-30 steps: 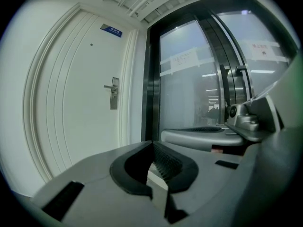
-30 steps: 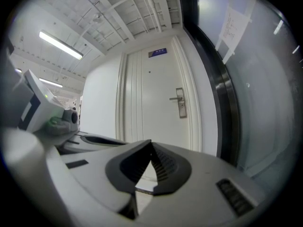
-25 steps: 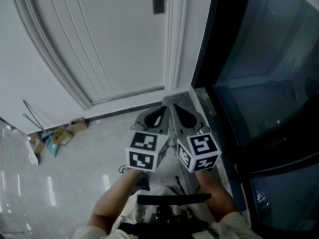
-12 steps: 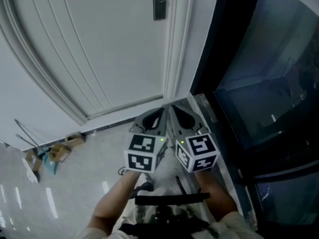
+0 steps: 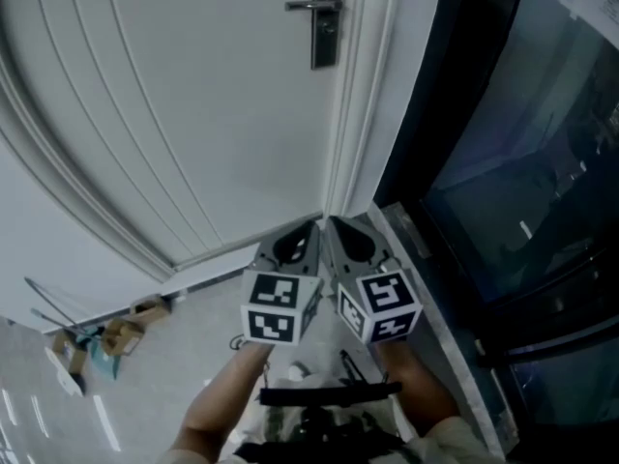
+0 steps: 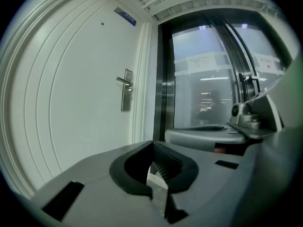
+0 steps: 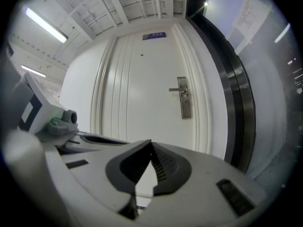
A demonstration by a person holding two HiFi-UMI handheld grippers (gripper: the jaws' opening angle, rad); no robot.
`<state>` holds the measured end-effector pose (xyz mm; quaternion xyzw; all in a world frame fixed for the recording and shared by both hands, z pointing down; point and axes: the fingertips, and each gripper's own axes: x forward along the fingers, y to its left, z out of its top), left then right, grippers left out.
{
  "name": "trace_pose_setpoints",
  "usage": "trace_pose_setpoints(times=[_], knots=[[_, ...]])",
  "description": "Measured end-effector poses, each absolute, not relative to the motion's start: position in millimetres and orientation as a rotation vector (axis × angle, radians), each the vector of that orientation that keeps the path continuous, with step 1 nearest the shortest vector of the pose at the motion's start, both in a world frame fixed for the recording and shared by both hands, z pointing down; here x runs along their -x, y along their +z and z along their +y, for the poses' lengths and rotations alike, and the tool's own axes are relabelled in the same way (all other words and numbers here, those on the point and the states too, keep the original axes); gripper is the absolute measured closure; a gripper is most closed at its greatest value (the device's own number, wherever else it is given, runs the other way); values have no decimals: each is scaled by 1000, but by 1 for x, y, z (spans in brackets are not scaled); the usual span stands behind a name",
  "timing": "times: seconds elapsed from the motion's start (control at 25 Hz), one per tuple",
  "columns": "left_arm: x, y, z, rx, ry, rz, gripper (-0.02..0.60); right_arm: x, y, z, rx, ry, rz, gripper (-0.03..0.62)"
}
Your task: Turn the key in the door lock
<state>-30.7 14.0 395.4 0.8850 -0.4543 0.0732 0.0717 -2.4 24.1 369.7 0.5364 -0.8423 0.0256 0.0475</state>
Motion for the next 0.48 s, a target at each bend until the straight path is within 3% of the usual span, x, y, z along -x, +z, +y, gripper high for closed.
trace_pose_setpoints(times=[0.48], knots=[[31,395,-44,-2669,218,-1357,567,3,372,-34,-1642,66,-2554,588]])
